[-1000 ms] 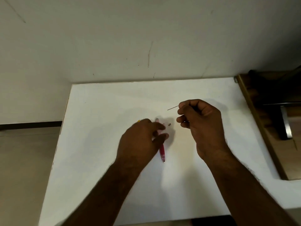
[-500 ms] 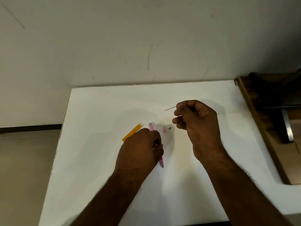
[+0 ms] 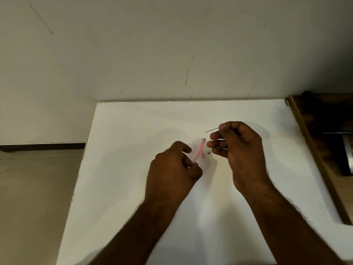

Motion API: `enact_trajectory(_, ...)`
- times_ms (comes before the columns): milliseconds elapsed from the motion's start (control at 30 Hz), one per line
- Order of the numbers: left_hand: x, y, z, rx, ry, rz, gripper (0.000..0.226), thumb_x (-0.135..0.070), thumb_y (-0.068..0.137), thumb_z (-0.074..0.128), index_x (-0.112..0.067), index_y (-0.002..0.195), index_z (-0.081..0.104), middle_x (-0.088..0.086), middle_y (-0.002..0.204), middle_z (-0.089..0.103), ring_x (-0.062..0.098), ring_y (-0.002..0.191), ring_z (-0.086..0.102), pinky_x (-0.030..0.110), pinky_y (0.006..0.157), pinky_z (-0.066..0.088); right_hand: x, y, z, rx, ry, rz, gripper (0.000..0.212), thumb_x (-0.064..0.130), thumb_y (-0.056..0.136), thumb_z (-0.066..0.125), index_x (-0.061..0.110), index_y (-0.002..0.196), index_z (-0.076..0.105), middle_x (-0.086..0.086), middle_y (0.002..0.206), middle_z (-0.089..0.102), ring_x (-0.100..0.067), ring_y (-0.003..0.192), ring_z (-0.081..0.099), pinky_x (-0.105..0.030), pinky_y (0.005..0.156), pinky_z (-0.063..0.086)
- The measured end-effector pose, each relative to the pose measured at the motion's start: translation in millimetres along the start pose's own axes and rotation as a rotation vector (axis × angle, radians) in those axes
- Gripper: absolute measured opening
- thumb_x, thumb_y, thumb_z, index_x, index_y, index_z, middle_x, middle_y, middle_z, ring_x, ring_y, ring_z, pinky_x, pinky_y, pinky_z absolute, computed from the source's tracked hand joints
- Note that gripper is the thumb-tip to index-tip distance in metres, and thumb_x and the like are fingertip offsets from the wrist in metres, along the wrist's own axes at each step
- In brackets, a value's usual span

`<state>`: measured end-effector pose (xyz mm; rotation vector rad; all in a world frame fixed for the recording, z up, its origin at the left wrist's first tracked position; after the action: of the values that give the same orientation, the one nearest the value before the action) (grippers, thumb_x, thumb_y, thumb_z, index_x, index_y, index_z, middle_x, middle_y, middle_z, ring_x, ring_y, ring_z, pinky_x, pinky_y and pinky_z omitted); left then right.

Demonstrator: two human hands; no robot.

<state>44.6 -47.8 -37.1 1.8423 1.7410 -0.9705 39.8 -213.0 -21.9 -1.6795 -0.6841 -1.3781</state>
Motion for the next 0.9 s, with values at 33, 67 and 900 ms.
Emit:
enact_trajectory(33, -1.0, 1.3, -4.3, -0.017, -0.048, 0.017, 0.034, -0.038, 0.068, 0.070, -0.034, 0.101, 0.067, -0.016, 0.070, 0.070, 0.001, 0.066, 0.067, 0.027, 0.069, 0.057, 0.7, -0.2, -0.2, -0.007, 0.037, 0.010, 0.012, 0.016, 0.101, 0.059, 0.013, 0.093, 0.068, -0.006, 0.082, 0.079, -0.026, 0.076, 0.078, -0.030, 0.065, 0.061)
enact_trajectory(67, -1.8, 2.5, -8.5, -0.036, -0.083, 0.039, 0.034, -0.037, 0.067, 0.070, -0.032, 0.101, 0.070, -0.015, 0.071, 0.070, 0.002, 0.066, 0.067, 0.029, 0.070, 0.059, 1.5, -0.3, -0.1, -0.009, 0.077, 0.023, 0.012, 0.017, 0.102, 0.058, 0.012, 0.094, 0.066, -0.008, 0.084, 0.080, -0.028, 0.077, 0.079, -0.031, 0.066, 0.061)
enact_trajectory(900, -0.1, 13.1, -28.6, -0.124, -0.020, 0.278, 0.022, -0.021, 0.074, 0.068, -0.023, 0.095, 0.077, -0.007, 0.085, 0.065, 0.014, 0.071, 0.066, 0.040, 0.068, 0.058, 5.8, -4.6, 8.1, 0.187, 0.083, -0.044, 0.014, 0.007, 0.102, 0.057, 0.007, 0.091, 0.066, -0.013, 0.088, 0.080, -0.031, 0.081, 0.079, -0.028, 0.068, 0.060)
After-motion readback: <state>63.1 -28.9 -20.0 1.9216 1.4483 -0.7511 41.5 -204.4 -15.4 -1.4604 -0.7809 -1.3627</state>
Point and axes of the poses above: each hand's wrist, its own y-axis towards the middle knuckle, its own z-axis out of the palm, x = y × z, the point moved 3 cm from there along y, towards the middle knuckle
